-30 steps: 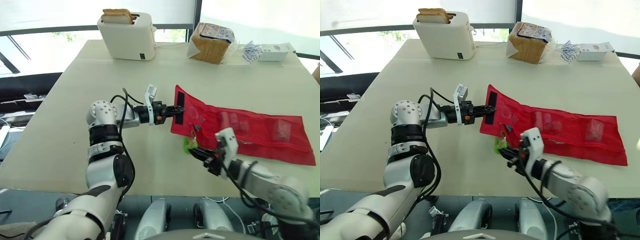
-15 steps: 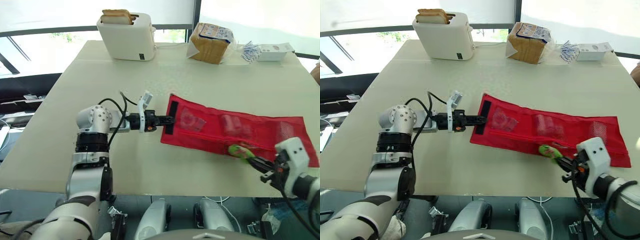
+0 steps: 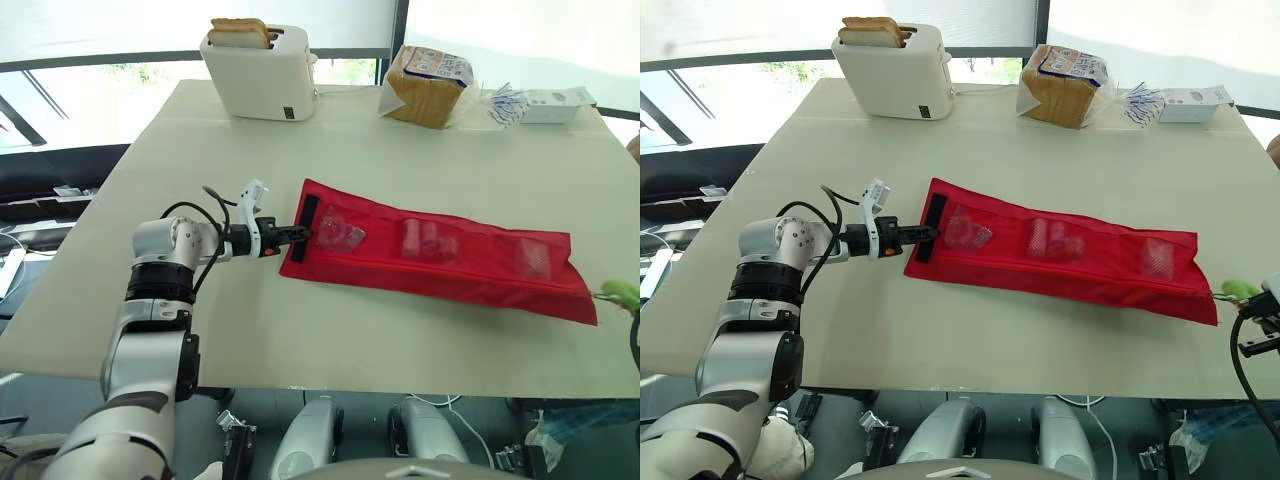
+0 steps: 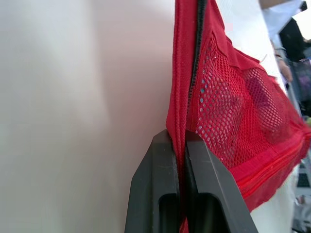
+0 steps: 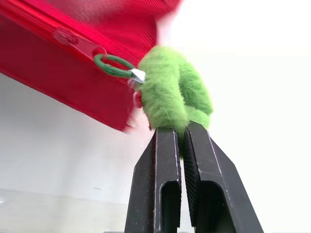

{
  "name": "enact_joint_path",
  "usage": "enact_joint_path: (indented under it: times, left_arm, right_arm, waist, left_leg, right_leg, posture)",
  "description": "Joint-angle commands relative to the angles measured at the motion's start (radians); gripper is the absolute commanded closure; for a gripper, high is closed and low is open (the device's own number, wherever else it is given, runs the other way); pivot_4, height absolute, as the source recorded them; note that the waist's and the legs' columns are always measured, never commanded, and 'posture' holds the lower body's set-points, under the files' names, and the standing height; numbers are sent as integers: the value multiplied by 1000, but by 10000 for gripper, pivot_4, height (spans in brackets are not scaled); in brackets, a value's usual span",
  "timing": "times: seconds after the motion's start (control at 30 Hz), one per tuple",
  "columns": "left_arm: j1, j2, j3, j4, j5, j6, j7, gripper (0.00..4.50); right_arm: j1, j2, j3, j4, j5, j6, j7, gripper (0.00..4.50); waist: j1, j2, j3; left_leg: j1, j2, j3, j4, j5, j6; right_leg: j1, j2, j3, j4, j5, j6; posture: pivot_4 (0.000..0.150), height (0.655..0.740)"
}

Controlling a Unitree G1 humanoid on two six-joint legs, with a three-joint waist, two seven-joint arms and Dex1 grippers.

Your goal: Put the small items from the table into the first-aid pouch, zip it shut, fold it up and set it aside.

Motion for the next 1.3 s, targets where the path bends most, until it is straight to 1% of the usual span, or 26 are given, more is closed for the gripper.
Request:
enact_joint_path:
  times: [0.03, 0.13, 0.27, 0.4, 0.5, 0.57, 0.63, 0.67, 0.73, 0.77, 0.8, 0.83, 0.87, 0.9, 0.93, 0.97, 1.0, 1.03, 1.1, 1.17, 1.2, 1.23, 1.27, 1.3]
  left_arm:
    - [4, 37, 40, 4, 20, -37, 0, 45000]
    - [15, 53, 62, 9, 26, -49, 12, 45000]
    - [38, 76, 82, 2, 31, -52, 17, 45000]
    - [140, 121, 84, -87, 18, -55, -30, 45000]
    - [199, 121, 85, -144, 22, -86, -31, 45000]
    - [237, 124, 72, -155, 63, -164, -13, 45000]
    - [257, 120, 110, -136, 74, -230, 20, 38146]
    - [264, 119, 120, -138, 80, -254, 35, 35593]
    - [269, 117, 137, -136, 84, -289, 57, 28383]
    - [265, 107, 154, -135, 101, -348, 97, 24053]
    - [255, 96, 176, -127, 114, -400, 141, 19536]
    - [242, 83, 195, -117, 121, -434, 182, 15718]
    - [226, 63, 210, -120, 138, -485, 238, 10847]
    - [211, 43, 224, -119, 144, -531, 272, 6878]
    - [200, 15, 239, -128, 143, -606, 280, 1790]
    - [189, -5, 241, -146, 133, -639, 264, 1790]
    - [179, -19, 241, -173, 103, -635, 219, 1790]
    - [173, -27, 234, -206, 69, -622, 159, 1790]
    - [178, -31, 184, -294, 42, -614, 53, 1790]
    - [194, -42, 117, -400, 14, -615, -53, 1311]
    - [215, -44, 59, -485, -1, -624, -129, 262]
    - [241, -41, 4, -570, -14, -634, -203, 262]
    - [259, -39, -32, -626, -21, -640, -249, 0]
    - [272, -40, -63, -671, -24, -638, -276, 0]
  right_arm:
    - [-38, -39, 31, 32, -115, -6, -6, 44465]
    - [-93, -66, 112, 78, -178, -32, -5, 44465]
    - [-131, -82, 184, 123, -265, -80, 24, 44465]
    - [-251, -23, 307, 146, -245, -147, 66, 44465]
    - [-322, 17, 393, 172, -259, -173, 80, 44465]
    - [-340, 34, 432, 197, -279, -204, 100, 44465]
    - [-302, 30, 452, 225, -309, -245, 146, 45000]
    - [-293, 47, 437, 233, -314, -256, 156, 45000]
    - [-278, 76, 395, 232, -301, -257, 183, 45000]
    - [-266, 100, 350, 218, -287, -253, 198, 38106]
    - [-267, 134, 298, 208, -268, -247, 201, 35091]
    - [-274, 164, 255, 202, -255, -243, 201, 30623]
    - [-269, 191, 207, 199, -252, -254, 207, 25201]
    - [-266, 211, 172, 197, -246, -259, 216, 21269]
    - [-265, 238, 127, 189, -211, -244, 235, 15835]
    - [-262, 263, 82, 176, -164, -220, 259, 15835]
    - [-261, 277, 48, 160, -118, -202, 287, 15835]
    - [-261, 282, 19, 143, -72, -180, 313, 15835]
    - [-274, 280, -16, 115, 16, -136, 347, 15835]
    - [-299, 283, -13, 90, 86, -125, 363, 10522]
    - [-323, 310, 0, 70, 135, -124, 349, 6276]
    - [-351, 346, 14, 57, 170, -122, 310, 6276]
    - [-370, 369, 22, 52, 194, -118, 280, 1924]
    - [-387, 389, 20, 55, 217, -111, 253, 367]
  waist:
    - [0, 0, 0]
    - [-1, 0, 0]
    - [-3, 0, 0]
    - [-11, 0, 0]
    - [-16, 0, -1]
    - [-16, 1, -1]
    - [-15, 1, -1]
    - [-15, 1, -1]
    - [-15, 3, -2]
    - [-15, 3, -3]
    - [-15, 4, -3]
    - [-13, 4, -3]
    - [-12, 4, -3]
    - [-7, 4, -3]
    - [0, 4, -3]
    - [2, 3, -3]
    - [6, 3, -3]
    - [8, 3, -3]
    - [7, 3, -3]
    - [3, 3, -3]
    - [0, 4, -3]
    - [-4, 4, -3]
    - [-8, 4, -3]
    - [-9, 5, -3]
  left_leg:
    - [0, 0, 0, 0, 0, 0]
    - [0, 0, 0, 0, 0, 0]
    - [0, 0, 0, 0, 0, 0]
    - [1, 0, 1, 0, 0, 0]
    - [1, 1, 0, 0, 0, 0]
    - [1, 1, 0, 0, 0, 0]
    - [1, 1, 0, 0, 0, 0]
    - [1, 1, 0, 0, 0, 0]
    - [1, 1, 0, 0, 0, 0]
    - [2, 1, 0, 0, 0, 0]
    - [2, 1, 0, 0, 0, 0]
    - [2, 1, 0, 0, 0, 0]
    - [2, 1, 0, 0, 0, 0]
    - [2, 1, 0, 0, 0, 0]
    - [2, 1, 0, 0, 0, 0]
    - [2, 1, 0, 0, 0, 1]
    - [2, 1, 0, 0, -1, 1]
    - [1, 0, 0, 0, -1, 1]
    - [0, 0, 0, 0, -1, 1]
    - [1, 0, 0, 0, -1, 1]
    - [1, 0, 0, 0, -1, 1]
    - [2, 0, 0, 0, -1, 1]
    - [2, 1, 0, -1, -1, 1]
    - [2, 1, 0, -1, -1, 1]
  right_leg:
    - [0, 0, 0, 0, 0, 0]
    - [0, 0, 0, 0, 0, 0]
    - [0, 0, 0, 0, 0, 0]
    - [0, 0, 1, 0, 0, 0]
    - [0, 0, 0, 0, 0, 0]
    - [0, 0, 0, 0, 0, 0]
    - [0, 0, 1, 0, 0, 0]
    - [0, 0, 0, 0, 0, 0]
    - [0, 0, 0, 0, 0, 0]
    - [1, 0, 0, 0, 0, 0]
    - [1, 0, 0, 1, 0, 0]
    - [1, 0, 0, 1, 0, 0]
    - [1, 0, 0, 1, 0, 0]
    - [1, 0, 0, 1, 0, 0]
    - [1, 0, 0, 1, 0, 0]
    - [1, 0, 0, 0, 0, 0]
    - [1, 0, 0, 0, 0, 0]
    - [1, 0, -1, -1, 1, 0]
    - [1, -1, -1, -1, 1, 0]
    - [2, -1, -1, -1, 1, 0]
    - [2, -1, -1, -1, 1, 0]
    - [3, -1, 0, -1, 1, 0]
    - [2, 0, 0, -1, 1, 0]
    - [3, 0, 0, -1, 1, 0]
  posture:
    - [1500, 7400]
    - [1500, 7400]
    - [1500, 7400]
    - [1500, 7400]
    - [1500, 7400]
    - [1500, 7400]
    - [1500, 7400]
    - [1500, 7400]
    - [1500, 7400]
    - [1500, 7400]
    - [1500, 7400]
    - [1500, 7400]
    - [1500, 7400]
    - [1500, 7400]
    - [1500, 7400]
    - [1500, 7400]
    - [1500, 7400]
    - [1500, 7400]
    - [1500, 7400]
    - [1500, 7400]
    - [1500, 7400]
    - [1500, 7400]
    - [1500, 7400]
    - [1500, 7400]
